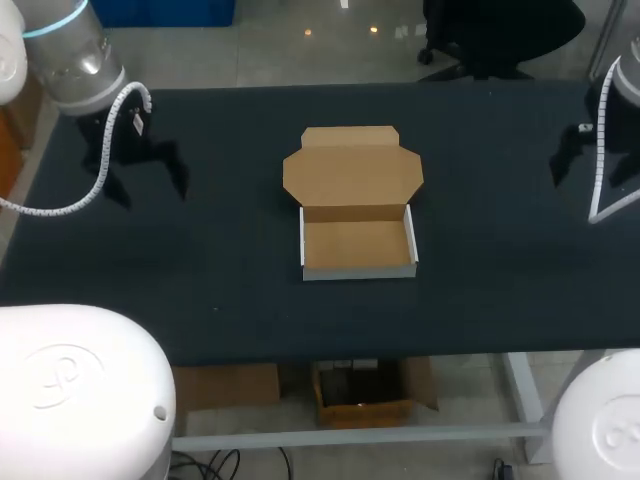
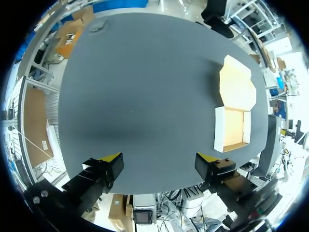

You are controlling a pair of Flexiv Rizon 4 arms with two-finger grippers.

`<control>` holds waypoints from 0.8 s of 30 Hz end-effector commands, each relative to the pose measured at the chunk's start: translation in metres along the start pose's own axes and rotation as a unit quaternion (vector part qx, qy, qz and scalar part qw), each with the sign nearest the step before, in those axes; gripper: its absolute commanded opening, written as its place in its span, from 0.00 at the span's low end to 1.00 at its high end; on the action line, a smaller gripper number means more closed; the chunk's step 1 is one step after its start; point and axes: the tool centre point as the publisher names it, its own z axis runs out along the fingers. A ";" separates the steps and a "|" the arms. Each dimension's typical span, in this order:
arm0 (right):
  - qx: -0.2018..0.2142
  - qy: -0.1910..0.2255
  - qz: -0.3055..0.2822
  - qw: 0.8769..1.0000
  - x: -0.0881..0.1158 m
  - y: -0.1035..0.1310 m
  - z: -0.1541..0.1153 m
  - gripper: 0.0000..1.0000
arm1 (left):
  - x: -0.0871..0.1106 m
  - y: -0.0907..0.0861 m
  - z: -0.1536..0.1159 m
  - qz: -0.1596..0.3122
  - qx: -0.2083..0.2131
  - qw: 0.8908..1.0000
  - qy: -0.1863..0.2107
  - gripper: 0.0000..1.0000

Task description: Assemble the packaging by folding the flat box into shape, placing the metal phone stand inside, and closing the box properly

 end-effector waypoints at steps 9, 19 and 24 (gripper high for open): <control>0.002 -0.001 0.000 1.000 0.000 0.000 -0.001 1.00 | -0.043 -0.030 0.027 -0.009 -0.010 1.000 -0.003 1.00; 0.002 -0.001 0.000 1.000 0.000 0.000 -0.001 1.00 | -0.076 -0.049 0.045 0.001 -0.013 1.000 0.000 1.00; 0.002 -0.001 0.000 1.000 0.000 0.000 -0.001 1.00 | -0.089 -0.060 0.054 0.009 -0.020 1.000 -0.008 1.00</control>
